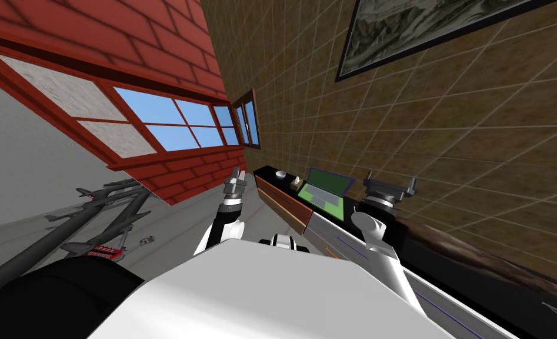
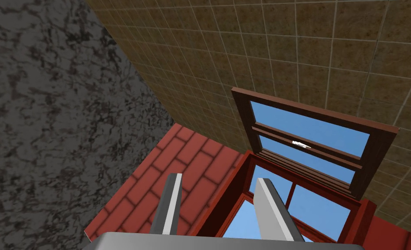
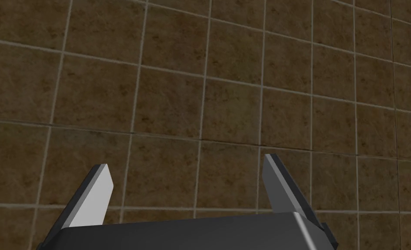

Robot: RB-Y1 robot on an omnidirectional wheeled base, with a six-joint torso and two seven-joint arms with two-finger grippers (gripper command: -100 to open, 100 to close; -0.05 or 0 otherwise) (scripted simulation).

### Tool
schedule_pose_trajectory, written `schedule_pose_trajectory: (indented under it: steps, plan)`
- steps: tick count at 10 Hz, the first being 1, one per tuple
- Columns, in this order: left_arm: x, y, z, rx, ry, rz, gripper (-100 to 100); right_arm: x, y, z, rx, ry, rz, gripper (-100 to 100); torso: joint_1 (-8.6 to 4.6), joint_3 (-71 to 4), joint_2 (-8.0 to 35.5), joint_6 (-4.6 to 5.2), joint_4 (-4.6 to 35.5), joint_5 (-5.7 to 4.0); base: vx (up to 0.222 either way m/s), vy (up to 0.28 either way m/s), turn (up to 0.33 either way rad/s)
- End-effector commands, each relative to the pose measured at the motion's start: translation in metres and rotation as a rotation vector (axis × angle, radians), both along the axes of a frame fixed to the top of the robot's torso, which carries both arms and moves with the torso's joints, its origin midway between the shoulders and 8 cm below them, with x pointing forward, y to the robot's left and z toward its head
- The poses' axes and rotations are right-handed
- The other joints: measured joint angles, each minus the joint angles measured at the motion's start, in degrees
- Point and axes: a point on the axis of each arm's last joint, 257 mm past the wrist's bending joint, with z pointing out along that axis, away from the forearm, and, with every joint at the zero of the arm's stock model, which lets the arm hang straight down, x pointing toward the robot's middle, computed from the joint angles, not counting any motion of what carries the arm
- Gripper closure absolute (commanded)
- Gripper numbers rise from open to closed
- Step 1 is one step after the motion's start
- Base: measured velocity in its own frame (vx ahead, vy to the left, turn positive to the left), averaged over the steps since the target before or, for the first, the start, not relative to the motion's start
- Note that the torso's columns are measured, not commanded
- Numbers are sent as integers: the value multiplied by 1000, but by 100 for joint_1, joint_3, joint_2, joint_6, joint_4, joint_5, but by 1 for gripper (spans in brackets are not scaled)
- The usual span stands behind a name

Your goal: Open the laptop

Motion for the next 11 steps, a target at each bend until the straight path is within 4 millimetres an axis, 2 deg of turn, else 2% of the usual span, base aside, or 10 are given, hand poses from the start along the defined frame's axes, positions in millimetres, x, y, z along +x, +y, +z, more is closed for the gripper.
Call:
schedule_pose_trajectory:
  steps: [1,3,4,5,6,7,8,9,10,11]
  plan:
    - [0,0,0,0,0,0,0,4,-22,-7,104,-41,24,-100,4,0,0,7,0,1,-22,-97,279]
    - [0,0,0,0,0,0,0,6,-37,-13,179,-70,39,-100,9,-1,-2,7,-1,2,-24,-78,193]
    - [0,0,0,0,0,0,0,6,-39,-15,195,-76,45,-100,9,-1,-1,0,0,3,-23,-72,144]
    - [0,0,0,0,0,0,0,7,-52,-20,254,-102,52,-100,10,-1,-1,6,-1,3,-29,-82,276]
    - [0,0,0,0,0,0,0,7,-53,-22,267,-107,57,-100,6,0,0,0,0,2,-31,-81,141]
    - [0,0,0,0,0,0,0,7,-67,-29,331,-136,65,-100,4,0,0,6,0,1,-40,-98,217]
    - [0,0,0,0,0,0,0,8,-68,-30,339,-139,68,-100,-2,1,1,1,0,-1,-26,-77,155]
    - [0,0,0,0,0,0,0,7,-81,-38,404,-170,75,-100,9,-2,-4,5,-1,2,-23,-82,252]
    - [0,0,0,0,0,0,0,7,-82,-39,409,-172,77,-100,7,-3,-5,0,-2,2,-21,-71,116]
    - [0,0,0,0,0,0,0,7,-95,-48,475,-205,84,-100,10,-3,-4,7,-1,3,-29,-73,191]
